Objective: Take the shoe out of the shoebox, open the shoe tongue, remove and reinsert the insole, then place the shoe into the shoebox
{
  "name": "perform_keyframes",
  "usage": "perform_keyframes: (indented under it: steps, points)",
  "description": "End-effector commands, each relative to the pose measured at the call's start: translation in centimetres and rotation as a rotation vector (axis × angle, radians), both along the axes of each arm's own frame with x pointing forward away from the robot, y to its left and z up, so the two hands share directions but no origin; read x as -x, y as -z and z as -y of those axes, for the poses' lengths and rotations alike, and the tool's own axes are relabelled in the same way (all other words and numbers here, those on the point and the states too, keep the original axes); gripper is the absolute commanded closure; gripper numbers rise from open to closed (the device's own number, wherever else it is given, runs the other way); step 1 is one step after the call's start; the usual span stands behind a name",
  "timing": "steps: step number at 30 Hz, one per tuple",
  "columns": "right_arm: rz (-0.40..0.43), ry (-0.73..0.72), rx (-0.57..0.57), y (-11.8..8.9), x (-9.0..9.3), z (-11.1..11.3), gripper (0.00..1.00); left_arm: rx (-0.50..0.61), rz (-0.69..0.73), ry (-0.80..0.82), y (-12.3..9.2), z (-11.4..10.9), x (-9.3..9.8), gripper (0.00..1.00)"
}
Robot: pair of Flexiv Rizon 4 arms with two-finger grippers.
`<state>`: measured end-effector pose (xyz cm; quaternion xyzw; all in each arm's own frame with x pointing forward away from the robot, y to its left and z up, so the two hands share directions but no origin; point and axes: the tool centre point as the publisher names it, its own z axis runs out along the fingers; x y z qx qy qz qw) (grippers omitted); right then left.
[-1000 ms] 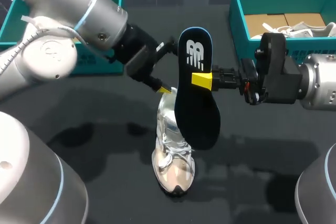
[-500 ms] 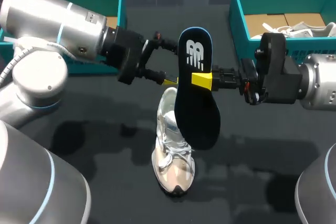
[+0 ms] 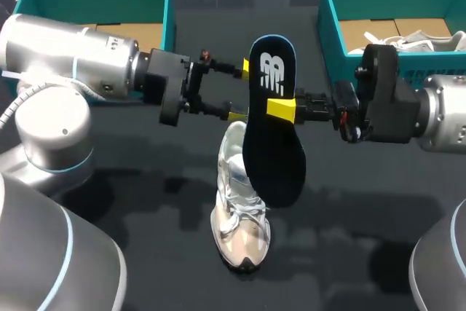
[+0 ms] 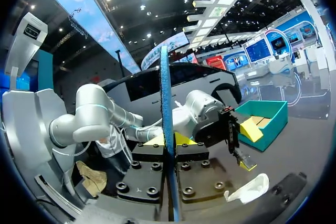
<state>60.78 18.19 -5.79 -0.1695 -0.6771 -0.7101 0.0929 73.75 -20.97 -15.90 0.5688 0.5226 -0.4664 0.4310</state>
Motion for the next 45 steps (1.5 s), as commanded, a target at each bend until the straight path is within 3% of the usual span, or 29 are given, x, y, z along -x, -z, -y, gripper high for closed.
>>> perform_keyframes:
  steps: [1, 6, 10, 19, 34, 39, 45]
  points:
    - [-0.073, -0.014, -0.003, 0.1, -1.5, 0.6, 1.0, 0.04, 0.021, -0.038, -0.2, -0.7, 0.1, 0.0]
    - [-0.187, -0.035, -0.04, 0.3, -4.2, 2.2, 1.0, 0.044, 0.043, -0.045, -1.0, -2.0, -0.9, 0.0]
    - [-0.274, -0.035, -0.132, 1.1, -6.4, 3.8, 1.0, 0.061, 0.071, -0.054, -1.5, -2.7, -1.3, 0.0]
    - [-0.468, -0.014, -0.148, 2.6, -11.5, 5.7, 1.0, 0.067, 0.085, -0.08, -2.2, -3.8, -2.4, 0.0]
    - [-0.468, -0.014, -0.148, 2.6, -11.5, 5.7, 1.0, 0.061, 0.074, -0.049, -2.3, -3.8, -2.6, 0.0]
    - [-0.668, -0.002, -0.147, 3.3, -13.6, 4.5, 1.0, 0.051, 0.099, -0.063, -2.0, -3.3, -2.5, 0.0]
    - [-0.793, 0.004, -0.167, 4.9, -15.1, 3.8, 1.0, 0.071, 0.104, -0.076, -1.6, -3.0, -2.2, 0.0]
